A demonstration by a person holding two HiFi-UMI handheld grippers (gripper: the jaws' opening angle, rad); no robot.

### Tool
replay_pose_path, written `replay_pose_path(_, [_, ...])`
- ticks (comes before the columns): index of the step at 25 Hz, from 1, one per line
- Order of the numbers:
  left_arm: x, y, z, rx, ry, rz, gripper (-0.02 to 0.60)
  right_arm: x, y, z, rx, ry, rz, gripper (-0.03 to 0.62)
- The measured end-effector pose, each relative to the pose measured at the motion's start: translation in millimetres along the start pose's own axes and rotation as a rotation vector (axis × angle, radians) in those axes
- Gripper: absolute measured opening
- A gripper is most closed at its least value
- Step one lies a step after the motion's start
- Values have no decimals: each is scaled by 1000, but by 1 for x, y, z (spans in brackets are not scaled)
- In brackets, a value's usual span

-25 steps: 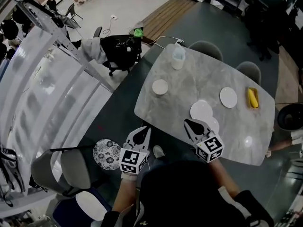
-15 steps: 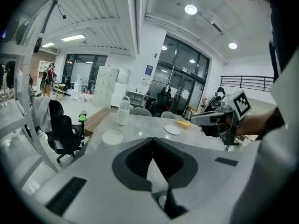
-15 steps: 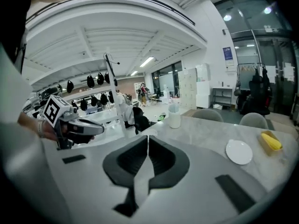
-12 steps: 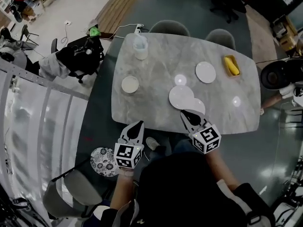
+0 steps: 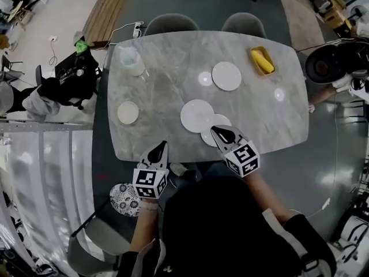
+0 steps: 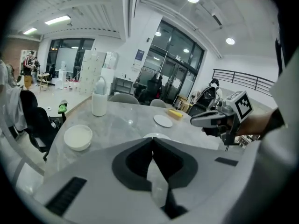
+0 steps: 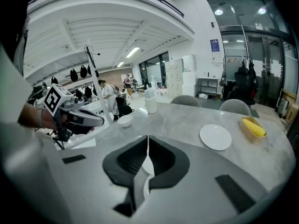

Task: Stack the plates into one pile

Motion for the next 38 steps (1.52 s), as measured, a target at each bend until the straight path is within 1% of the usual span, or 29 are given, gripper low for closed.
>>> replay_pose_path(3, [-25,-3,-1,18,38,11,9,-6,-22,8,-16,34,0,20])
replay_pose_path(7, [-50,-4,-3,25,95,2,9,-16,-44,8,-40,61,-8,20])
replay_pose_path(9, [-60,-2,0,32,128,1,9,-22,-51,11,-43,83,-11,20])
replay_pose_path(16, [-96,0,14,96,211,11,9,-49,-77,28,-72,148,-16,20])
replay_pose_path(20, [-112,0,22,116,252,21,11,-63,-86,41,-86,191,-10,20])
replay_pose_path(24, [-129,1,28,149,279,39,26,-78,-96,55,-106,229,0,20])
replay_pose_path(31, [-147,0,43,193,325,48,73,-95,-105,80,-77,287,6,20])
replay_pose_path(34, [-151,-1,51,234,350,49,113,-97,-106,88,-82,323,5,20])
replay_pose_path(38, [-156,-1,61,277,372,43,169,-102,-109,93,-88,330,6,20])
Point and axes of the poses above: the fingertips, and each gripper's own axes: x backward along the fingers, y to its left, z out of its underside, the point moved 2 cm from there along x, backward along the fingers, and after that the axes turned 1 degree about -z, right-handed, at the moved point
